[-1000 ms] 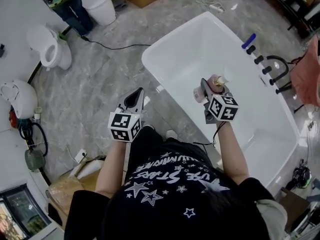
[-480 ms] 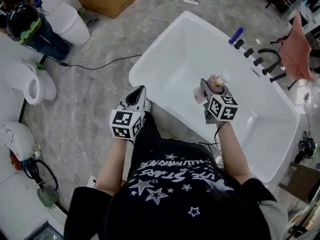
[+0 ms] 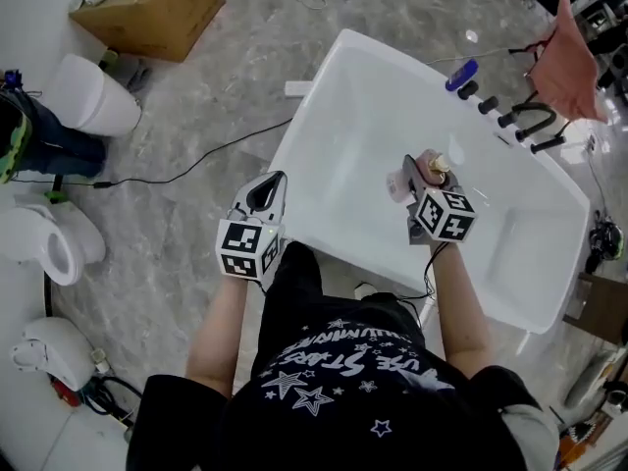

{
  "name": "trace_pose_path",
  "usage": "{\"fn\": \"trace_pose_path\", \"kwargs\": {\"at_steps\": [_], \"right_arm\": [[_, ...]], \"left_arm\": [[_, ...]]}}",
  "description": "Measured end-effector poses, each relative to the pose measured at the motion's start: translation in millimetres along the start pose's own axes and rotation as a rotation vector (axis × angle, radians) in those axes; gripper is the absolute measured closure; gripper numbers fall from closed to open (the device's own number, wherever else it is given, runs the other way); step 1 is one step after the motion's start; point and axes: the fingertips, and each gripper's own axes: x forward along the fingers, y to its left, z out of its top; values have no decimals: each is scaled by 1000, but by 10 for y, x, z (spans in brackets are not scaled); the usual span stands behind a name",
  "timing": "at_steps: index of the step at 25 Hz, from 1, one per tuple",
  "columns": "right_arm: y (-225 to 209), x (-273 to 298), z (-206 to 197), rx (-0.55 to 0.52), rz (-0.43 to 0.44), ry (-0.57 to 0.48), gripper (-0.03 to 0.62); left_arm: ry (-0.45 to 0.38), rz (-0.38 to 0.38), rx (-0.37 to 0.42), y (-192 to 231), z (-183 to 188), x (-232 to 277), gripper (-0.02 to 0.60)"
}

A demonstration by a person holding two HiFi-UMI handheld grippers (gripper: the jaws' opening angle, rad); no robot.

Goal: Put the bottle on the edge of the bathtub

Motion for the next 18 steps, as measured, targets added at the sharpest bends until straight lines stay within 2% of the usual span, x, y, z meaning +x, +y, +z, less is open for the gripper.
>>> {"fn": "trace_pose_path", "kwargs": {"at_steps": [6, 12, 18], "right_arm": [[56, 571, 289, 29, -111, -13, 375], [118, 1112, 534, 14, -182, -26, 375], [82, 1621, 623, 64, -189, -27, 375]], "left_arm": [[32, -98, -4, 562, 144, 471, 567], [58, -187, 28, 893, 153, 909, 567], [73, -198, 29, 1114, 72, 1268, 567]]}}
